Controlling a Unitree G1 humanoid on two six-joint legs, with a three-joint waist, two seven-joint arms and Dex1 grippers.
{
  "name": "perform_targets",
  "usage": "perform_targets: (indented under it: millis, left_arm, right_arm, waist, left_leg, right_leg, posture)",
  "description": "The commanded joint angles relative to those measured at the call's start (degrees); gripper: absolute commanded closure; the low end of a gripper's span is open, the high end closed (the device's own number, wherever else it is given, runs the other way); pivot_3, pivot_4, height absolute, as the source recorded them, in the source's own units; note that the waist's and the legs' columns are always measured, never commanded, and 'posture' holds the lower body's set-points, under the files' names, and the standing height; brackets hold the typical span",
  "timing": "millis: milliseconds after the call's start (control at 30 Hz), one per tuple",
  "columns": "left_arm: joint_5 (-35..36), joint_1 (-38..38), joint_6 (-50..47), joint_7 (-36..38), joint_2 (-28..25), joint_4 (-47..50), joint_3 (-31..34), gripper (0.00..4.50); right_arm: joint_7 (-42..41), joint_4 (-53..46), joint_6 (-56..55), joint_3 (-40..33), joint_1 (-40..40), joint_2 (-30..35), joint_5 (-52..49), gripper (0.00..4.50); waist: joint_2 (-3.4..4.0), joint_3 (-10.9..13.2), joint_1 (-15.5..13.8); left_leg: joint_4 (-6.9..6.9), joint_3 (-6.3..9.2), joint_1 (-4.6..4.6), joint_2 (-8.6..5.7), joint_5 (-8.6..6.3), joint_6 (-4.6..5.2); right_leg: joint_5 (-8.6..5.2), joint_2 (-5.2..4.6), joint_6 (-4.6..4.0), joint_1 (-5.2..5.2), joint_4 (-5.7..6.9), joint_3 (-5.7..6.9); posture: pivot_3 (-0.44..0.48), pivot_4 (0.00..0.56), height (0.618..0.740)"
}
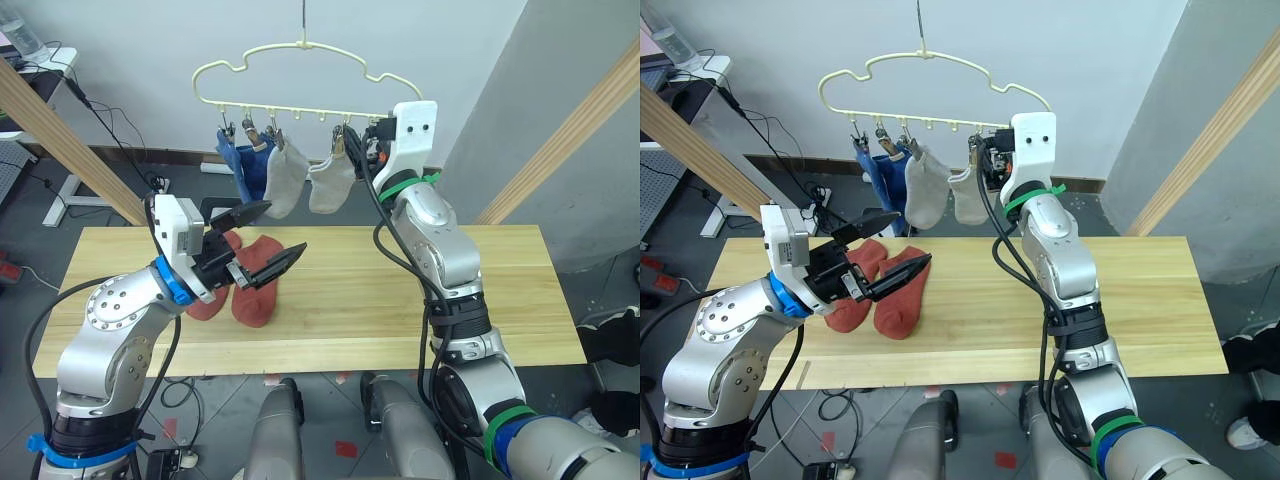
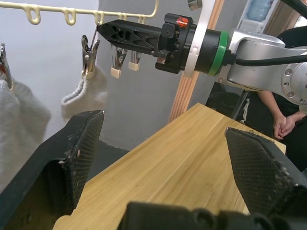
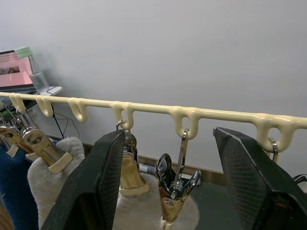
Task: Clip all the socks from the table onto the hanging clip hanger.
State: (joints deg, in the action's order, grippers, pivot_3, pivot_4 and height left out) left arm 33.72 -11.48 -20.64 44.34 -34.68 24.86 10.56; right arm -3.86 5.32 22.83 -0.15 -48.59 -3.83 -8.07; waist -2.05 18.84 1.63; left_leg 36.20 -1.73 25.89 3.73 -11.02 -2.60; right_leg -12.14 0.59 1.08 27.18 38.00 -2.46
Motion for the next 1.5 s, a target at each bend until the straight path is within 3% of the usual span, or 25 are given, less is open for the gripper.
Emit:
perform_targets:
  millis: [33,700,1100,1500]
  left_arm:
    - [-0.31,0.13,1.42,-0.29,0.20,1.58,0.19,0.00]
    - [-0.49,0.34,1.36,-0.41,0.51,2.06,-0.03,0.00]
    - [-0.56,0.55,1.58,-0.04,0.77,2.09,-0.28,0.00]
    - [-0.67,0.56,1.94,0.28,0.74,1.90,-0.62,0.00]
  right_arm:
    - [-1.41,-1.75,-0.23,-0.25,-0.62,-0.72,-1.99,1.44]
    - [-0.03,-2.24,-0.12,-0.87,0.43,0.40,-1.46,1.44]
    - [-2.41,-9.76,7.41,-4.21,4.66,-0.43,-11.39,1.44]
    - [-1.09,-9.53,5.92,-2.63,4.88,1.70,-7.84,1.44]
  waist:
    - [0.00,0.00,0.00]
    - [0.00,0.00,0.00]
    - [0.01,0.00,0.03]
    - [0.00,-0.02,0.01]
  left_leg:
    - [0.00,0.00,0.00,0.00,0.00,0.00]
    - [0.00,0.00,0.00,0.00,0.00,0.00]
    - [0.02,0.02,-0.01,0.01,0.00,0.00]
    - [0.05,0.03,0.00,0.00,0.00,0.00]
  right_leg:
    - [0.00,0.00,0.00,0.00,0.00,0.00]
    - [0.00,0.00,0.00,0.00,0.01,0.00]
    - [0.00,0.00,0.00,-0.02,0.03,0.01]
    - [0.00,0.00,0.00,-0.02,0.04,0.02]
  posture:
    - [0.052,0.333,0.740]
    - [0.048,0.328,0.740]
    - [0.041,0.324,0.740]
    - [0.037,0.317,0.740]
